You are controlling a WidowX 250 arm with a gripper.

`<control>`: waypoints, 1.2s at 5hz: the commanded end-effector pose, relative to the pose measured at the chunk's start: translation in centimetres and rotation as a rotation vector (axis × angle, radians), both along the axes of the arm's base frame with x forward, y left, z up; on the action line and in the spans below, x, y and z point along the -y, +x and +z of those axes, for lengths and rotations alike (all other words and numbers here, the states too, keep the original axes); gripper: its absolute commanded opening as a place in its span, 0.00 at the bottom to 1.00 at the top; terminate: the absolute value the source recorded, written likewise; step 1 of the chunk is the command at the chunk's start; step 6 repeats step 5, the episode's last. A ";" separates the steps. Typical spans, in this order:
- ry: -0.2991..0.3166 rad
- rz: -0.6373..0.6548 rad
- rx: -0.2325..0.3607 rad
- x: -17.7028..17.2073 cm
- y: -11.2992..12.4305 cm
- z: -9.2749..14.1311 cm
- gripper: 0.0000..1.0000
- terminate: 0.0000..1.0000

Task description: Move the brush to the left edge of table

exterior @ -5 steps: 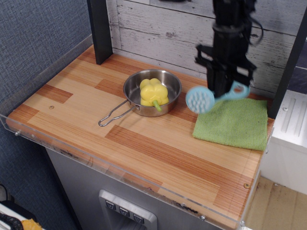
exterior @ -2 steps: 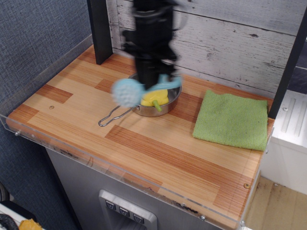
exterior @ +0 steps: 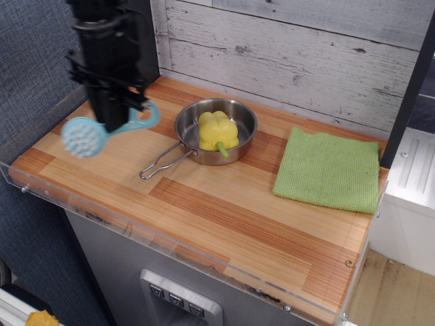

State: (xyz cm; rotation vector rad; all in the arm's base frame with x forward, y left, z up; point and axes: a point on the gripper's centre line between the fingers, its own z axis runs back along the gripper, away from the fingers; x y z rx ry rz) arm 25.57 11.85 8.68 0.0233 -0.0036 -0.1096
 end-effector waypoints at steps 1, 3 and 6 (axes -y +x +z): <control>0.081 0.040 0.071 -3.5 -0.1 1.8 0.00 0.00; 0.088 0.065 0.079 -4.3 2.7 0.3 1.00 0.00; 0.076 0.031 0.084 -3.1 3.0 1.0 1.00 1.00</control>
